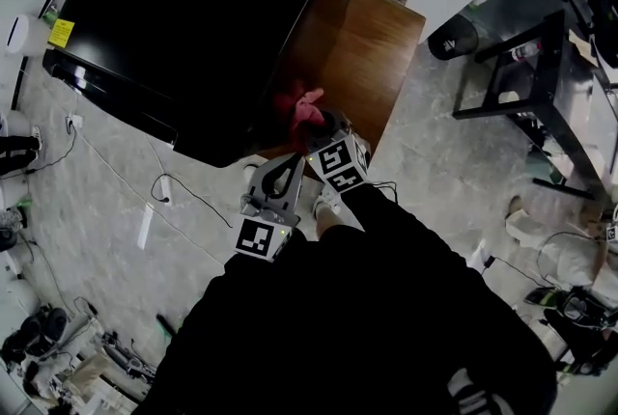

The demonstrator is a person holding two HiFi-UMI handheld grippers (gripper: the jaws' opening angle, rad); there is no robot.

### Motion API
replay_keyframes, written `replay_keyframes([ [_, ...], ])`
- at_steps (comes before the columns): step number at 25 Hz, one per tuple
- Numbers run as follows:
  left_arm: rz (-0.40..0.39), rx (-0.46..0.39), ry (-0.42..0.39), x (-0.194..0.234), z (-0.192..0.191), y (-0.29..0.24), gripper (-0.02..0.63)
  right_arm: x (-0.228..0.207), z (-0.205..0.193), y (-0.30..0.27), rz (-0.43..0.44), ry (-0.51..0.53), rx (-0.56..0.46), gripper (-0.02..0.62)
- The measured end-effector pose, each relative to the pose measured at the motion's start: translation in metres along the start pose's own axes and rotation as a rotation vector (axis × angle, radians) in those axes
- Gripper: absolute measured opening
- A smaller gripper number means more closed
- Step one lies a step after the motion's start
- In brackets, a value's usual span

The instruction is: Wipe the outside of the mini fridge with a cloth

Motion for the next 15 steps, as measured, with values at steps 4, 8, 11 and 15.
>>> replay_keyframes([
  [4,-0.014,-0.010,-0.002,0.003,0.005,-0.015,0.006,-0.020,0.002,-0.011,-0.017,0.013,0.004,0.064],
  [8,-0.012,-0.013,0.004,0.006,0.007,-0.027,0.006,-0.042,0.005,-0.023,-0.038,0.036,0.000,0.064],
  [11,-0.008,-0.026,0.007,0.012,0.007,-0.035,0.006,-0.059,0.010,-0.035,-0.053,0.063,0.004,0.064],
  [15,-0.017,-0.014,0.037,0.015,0.000,-0.058,0.006,-0.089,0.013,-0.053,-0.082,0.088,0.006,0.064],
])
Point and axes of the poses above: the fingertips, and each gripper's own axes: y backward along the fingers, x to its left, z out of its top, the point moved 7 cm from there along y, backward along the fingers, and after that the axes turned 12 degrees about -z, right-handed, at the moved point
